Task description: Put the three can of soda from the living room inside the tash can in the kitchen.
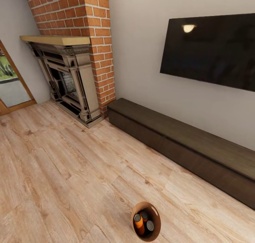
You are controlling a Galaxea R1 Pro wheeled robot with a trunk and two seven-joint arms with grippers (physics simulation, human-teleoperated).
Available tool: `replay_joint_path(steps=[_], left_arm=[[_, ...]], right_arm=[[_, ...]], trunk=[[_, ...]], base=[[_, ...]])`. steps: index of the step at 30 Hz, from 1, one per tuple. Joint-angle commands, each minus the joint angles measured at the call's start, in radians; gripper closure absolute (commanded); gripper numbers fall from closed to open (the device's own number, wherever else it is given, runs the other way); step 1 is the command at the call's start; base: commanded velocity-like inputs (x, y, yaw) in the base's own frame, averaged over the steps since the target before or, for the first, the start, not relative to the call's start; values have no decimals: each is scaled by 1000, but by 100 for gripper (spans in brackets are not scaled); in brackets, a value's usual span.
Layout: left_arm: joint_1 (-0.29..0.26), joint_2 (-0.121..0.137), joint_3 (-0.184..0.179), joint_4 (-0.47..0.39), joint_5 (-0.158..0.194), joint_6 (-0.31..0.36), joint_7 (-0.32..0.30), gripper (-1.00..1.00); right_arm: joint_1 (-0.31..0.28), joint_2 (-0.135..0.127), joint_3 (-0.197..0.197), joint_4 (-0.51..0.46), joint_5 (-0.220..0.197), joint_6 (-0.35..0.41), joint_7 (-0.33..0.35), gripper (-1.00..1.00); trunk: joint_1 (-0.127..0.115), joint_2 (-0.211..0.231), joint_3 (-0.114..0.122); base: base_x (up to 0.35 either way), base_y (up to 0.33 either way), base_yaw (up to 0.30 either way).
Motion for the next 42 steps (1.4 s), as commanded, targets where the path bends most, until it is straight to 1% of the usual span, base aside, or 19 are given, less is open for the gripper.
replay_joint_path(steps=[1, 3, 4, 5, 6, 9, 10, 13, 23, 42], left_arm=[[0, -1, 0, 0, -1, 0, 0, -100], [0, -5, -1, 1, -3, 0, 0, -100], [0, -18, -1, 2, -4, 0, 0, -100], [0, -22, -1, 2, -4, 0, 0, -100], [0, -32, -1, 2, -5, 0, 0, -100], [1, -45, -1, 3, -6, 1, 0, -100], [1, -52, -1, 3, -5, 1, 0, -100], [1, -61, -1, 4, -2, 1, 0, -100], [1, -66, -1, 2, -1, 1, 0, -100], [1, -66, -1, 3, -1, 1, 0, -100]], right_arm=[[0, 0, 2, 1, 1, 0, 0, -100], [0, 1, 3, 4, 3, -1, -1, -100], [0, 2, 4, 7, 3, -4, -1, -100], [0, 3, 4, 8, 3, -5, -1, -100], [0, 9, 4, 5, 1, -7, -1, -100], [0, 28, 6, 1, 3, -10, -1, -100], [0, 39, 5, 0, 3, -11, -1, -100], [0, 53, 5, -2, 1, -12, -1, -100], [0, 61, 4, -3, 0, -12, -1, -100], [0, 61, 2, -25, -1, -20, 1, -100]], trunk=[[0, 0, 0], [0, 0, 0], [0, 0, 0], [0, 0, 0], [0, 0, 0], [0, 0, 0], [0, 0, 0], [0, 0, 0], [0, 0, 0], [0, 0, 0]], base=[[0, 0, 0], [0, 0, 0], [0, 0, 0], [0, 0, 0], [0, 0, 0], [0, 0, 0], [0, 0, 0], [0, 0, 0], [0, 0, 0], [0, 0, 0]])
